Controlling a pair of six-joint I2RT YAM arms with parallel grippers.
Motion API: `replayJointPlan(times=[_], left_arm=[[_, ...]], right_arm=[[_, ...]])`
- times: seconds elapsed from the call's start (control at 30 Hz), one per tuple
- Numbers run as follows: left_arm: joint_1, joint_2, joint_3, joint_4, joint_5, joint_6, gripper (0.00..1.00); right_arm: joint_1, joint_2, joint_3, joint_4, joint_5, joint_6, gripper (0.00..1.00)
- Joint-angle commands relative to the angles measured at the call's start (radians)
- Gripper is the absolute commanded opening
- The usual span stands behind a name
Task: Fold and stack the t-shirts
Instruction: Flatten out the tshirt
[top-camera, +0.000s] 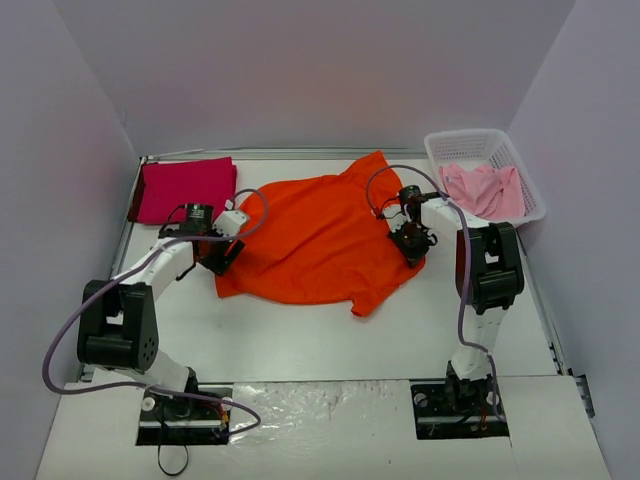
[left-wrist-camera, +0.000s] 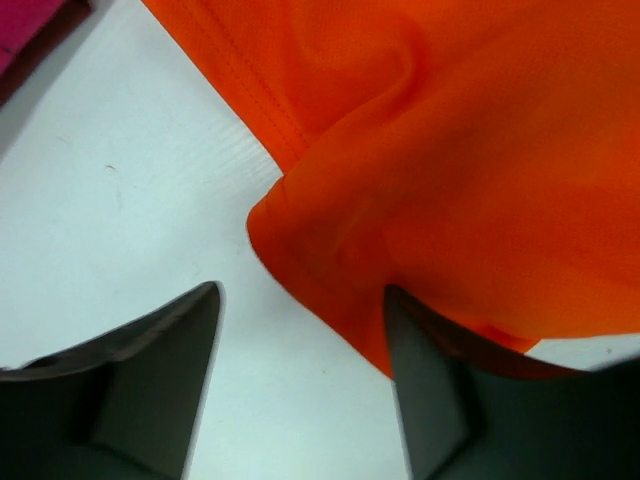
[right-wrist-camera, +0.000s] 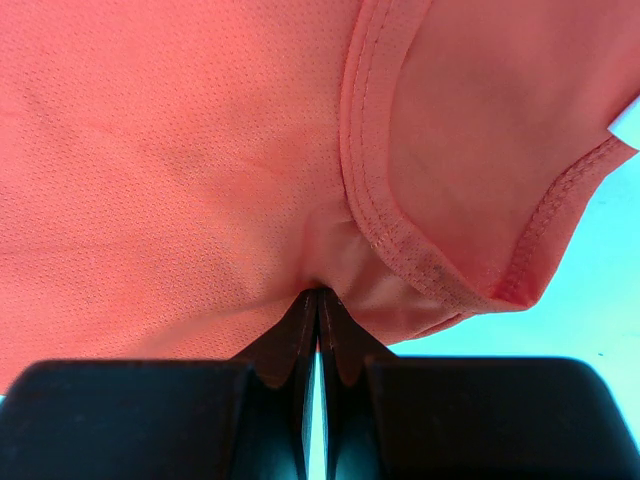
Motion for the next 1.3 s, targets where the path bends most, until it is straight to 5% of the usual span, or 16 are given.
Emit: replayJointPlan(times=[0.0,0.13,0.43,0.93,1.27], left_arm=[[-0.006,-0.138,0.011,-0.036,-0.025,0.035,0.73],[-0.011,-0.295,-0.027,-0.072,-0.074,0.102,0.83],[-0.13,-0.558,-0.168,-0.245,0.031,0.36,0.84],[-0.249,-0.561,-0.43,-0.075,-0.041,0.384,0.83],[-0.259,-0.497,-0.533,0.18,-0.156,0.366,0.83]], right_arm=[[0.002,0.055,-0.029,0.024,-0.019,-0.011,0.0],[0.002,0.058,-0.034,0.03,-0.033,-0.005,0.0],[0.002,0.081,-0.04,0.053,-0.036,0.018,0.0],[0.002,0.115,-0.025,0.054,-0.012,0.06,0.0],[0.002,0.124,-0.028,0.054,-0.002,0.068,0.0]])
